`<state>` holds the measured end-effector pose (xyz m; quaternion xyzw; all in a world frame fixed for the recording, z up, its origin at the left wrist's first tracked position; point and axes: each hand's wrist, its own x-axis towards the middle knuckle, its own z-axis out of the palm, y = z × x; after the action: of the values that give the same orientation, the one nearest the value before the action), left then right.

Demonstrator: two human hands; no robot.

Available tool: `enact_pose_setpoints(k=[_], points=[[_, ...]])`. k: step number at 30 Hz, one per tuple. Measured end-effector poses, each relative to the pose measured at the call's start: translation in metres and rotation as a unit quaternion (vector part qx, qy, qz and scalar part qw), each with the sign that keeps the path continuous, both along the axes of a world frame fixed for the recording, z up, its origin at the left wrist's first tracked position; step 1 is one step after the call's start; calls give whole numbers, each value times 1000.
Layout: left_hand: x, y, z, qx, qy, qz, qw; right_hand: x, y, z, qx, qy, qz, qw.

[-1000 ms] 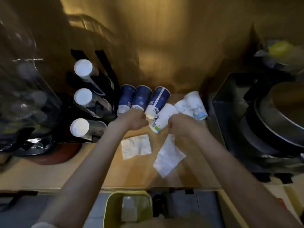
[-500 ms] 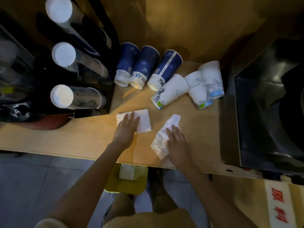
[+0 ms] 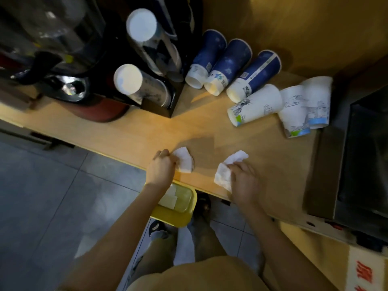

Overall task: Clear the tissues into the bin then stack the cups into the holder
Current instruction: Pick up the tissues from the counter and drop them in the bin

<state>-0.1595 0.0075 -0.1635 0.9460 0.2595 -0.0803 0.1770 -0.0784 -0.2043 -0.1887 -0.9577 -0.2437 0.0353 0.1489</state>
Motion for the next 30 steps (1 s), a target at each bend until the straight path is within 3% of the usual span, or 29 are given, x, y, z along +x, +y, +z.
enact_pose_setpoints(k=[5,9,13,18,23,30], points=[[-49,16,8,-66,8,56,996,-28,42,14,4,42,35,998],[-105,32,3,-133,-32,91,987,-74,81,20,170,238,2,956],[-151,45,-7,-151,-39,132,979,-124,106,24,258,272,-5,927],[-190,51,-40,-195,-13,182,964,-165,106,-15,216,326,-32,920],[-206,35,-96,-276,84,212,934,-175,93,-73,176,377,-98,904],[-198,19,-225,-279,115,216,929,-169,86,-229,107,435,-145,882]])
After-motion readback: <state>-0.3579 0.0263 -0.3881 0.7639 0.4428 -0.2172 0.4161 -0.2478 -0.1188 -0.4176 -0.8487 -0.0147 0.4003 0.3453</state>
